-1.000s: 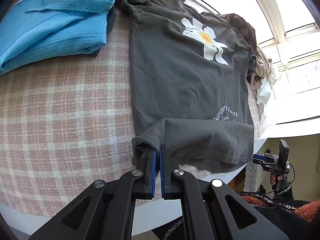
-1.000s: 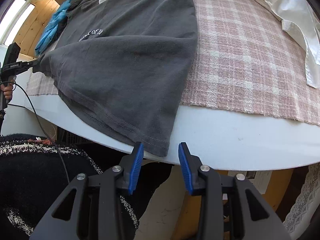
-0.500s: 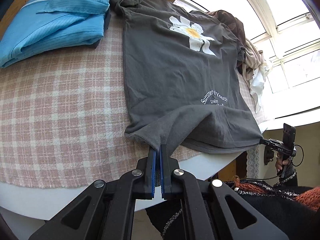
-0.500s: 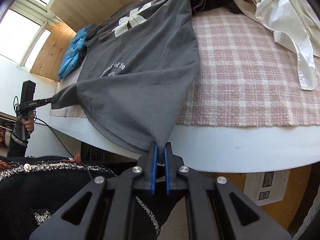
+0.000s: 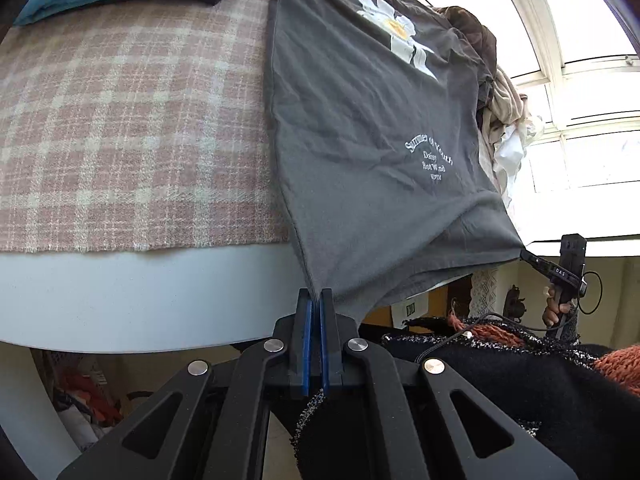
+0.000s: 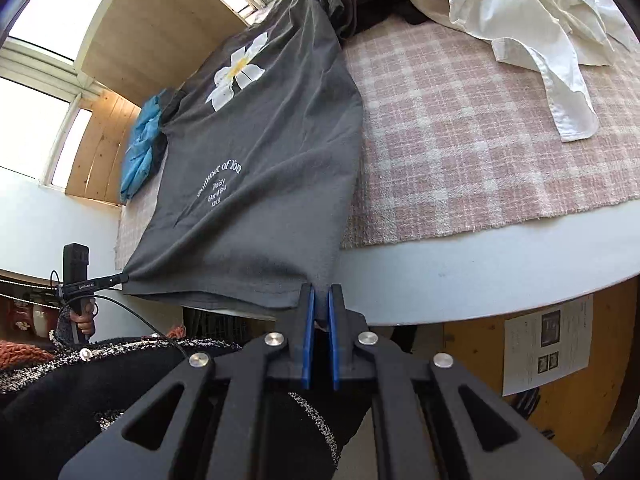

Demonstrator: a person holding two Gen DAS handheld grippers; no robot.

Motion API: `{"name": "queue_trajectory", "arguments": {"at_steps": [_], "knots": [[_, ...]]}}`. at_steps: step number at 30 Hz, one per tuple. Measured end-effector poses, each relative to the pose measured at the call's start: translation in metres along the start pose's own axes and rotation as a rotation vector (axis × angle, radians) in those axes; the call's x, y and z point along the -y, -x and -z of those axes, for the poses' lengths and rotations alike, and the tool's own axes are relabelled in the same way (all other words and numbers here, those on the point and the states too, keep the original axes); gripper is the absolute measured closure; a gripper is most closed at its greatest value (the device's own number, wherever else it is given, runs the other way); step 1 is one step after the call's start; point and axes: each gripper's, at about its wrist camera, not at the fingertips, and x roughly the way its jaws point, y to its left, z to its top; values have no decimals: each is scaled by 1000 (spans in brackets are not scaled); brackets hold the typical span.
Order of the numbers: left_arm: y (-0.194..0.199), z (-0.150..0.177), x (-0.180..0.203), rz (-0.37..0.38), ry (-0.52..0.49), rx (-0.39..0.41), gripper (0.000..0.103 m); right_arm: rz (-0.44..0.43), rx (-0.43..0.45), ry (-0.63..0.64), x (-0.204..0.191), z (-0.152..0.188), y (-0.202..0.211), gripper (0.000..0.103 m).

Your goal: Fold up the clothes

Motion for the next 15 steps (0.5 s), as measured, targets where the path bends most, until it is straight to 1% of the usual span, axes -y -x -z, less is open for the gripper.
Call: {"name": "queue_trajectory", "arguments": {"at_steps": [2, 3, 4, 6, 8, 11, 12, 13, 15], "knots": [[7, -2, 2, 7, -6, 7, 100, 6, -15, -24, 7, 0, -6, 96], [4, -2, -1, -1, -10, -9, 100, 17, -31, -43, 14, 2, -13, 96], [-5, -1, -6, -27, -8, -35, 100, 45, -64, -49, 20, 5, -25, 96], [-32, 5, -19, -87, 1, -111, 100, 107, -136, -56, 33, 13, -50, 96], [-55, 12, -30, -113, 29, -168, 100, 145, -175, -59, 38, 15, -64, 96], [-57, 15, -22, -117, -7, -173, 99, 291, -237, 7, 34, 15, -67, 96], [-55, 14, -19, -123, -18, -170, 99, 313, -247, 16, 34, 14, -64, 96], [-53, 14, -17, -125, -24, -170, 99, 315, -250, 8, 34, 12, -58, 96], [-45, 13, -17, -150, -24, -163, 99, 348, -200, -1, 29, 3, -41, 96]]}}
